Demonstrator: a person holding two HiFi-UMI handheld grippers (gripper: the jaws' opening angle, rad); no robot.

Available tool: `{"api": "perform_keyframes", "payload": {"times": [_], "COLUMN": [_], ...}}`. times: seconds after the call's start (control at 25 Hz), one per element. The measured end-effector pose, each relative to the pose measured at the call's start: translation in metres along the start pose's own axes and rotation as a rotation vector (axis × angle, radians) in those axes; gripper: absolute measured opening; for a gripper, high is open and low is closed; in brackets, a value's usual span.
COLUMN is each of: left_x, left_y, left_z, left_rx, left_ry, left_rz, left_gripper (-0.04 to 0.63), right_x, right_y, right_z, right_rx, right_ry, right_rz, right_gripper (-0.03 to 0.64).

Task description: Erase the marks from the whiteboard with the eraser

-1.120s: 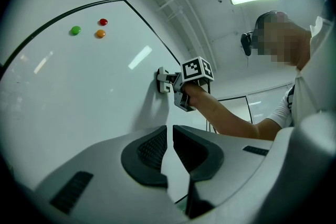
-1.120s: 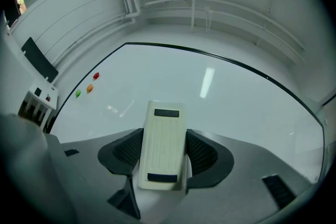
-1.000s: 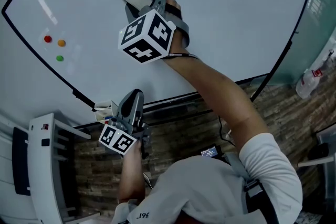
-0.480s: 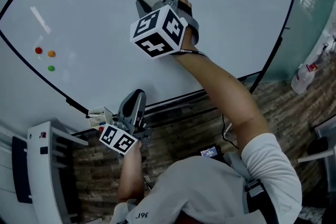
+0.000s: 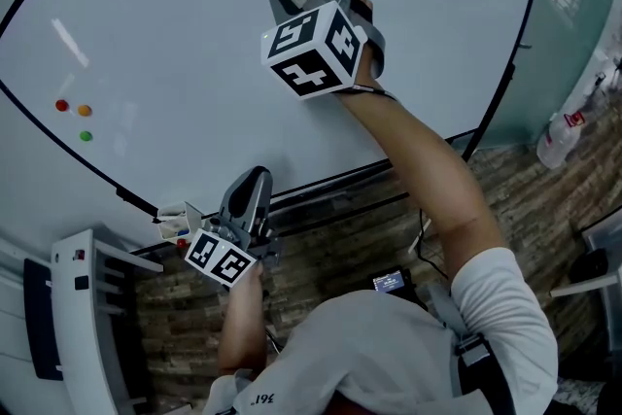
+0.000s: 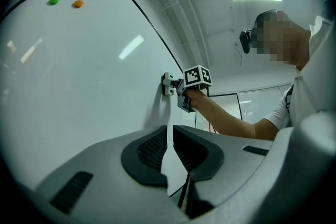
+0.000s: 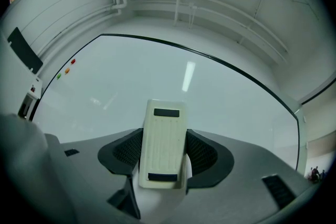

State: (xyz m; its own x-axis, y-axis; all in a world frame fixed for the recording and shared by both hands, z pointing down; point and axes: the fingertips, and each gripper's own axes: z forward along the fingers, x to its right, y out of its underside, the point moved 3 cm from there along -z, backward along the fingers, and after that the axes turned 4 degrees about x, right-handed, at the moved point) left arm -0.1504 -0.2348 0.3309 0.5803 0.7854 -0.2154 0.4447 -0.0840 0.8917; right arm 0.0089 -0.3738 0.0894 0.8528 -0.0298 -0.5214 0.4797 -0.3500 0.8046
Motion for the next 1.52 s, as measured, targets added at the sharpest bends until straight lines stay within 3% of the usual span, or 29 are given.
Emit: {"api": "perform_keyframes", "payload": {"times": [1.52], "left_x": [0.062], "left_y": [0.058], "left_z": [0.096], "left_rx": [-0.031], "left_ry": [0.035], "left_rz": [0.001], "left_gripper": [0.026], "right_x": [0.133], "right_y": [0.076], "right_z": [-0.031], "right_rx": [-0.024], "right_ry": [0.045], "right_rz": [0.023], "right_gripper": [0.273]}}
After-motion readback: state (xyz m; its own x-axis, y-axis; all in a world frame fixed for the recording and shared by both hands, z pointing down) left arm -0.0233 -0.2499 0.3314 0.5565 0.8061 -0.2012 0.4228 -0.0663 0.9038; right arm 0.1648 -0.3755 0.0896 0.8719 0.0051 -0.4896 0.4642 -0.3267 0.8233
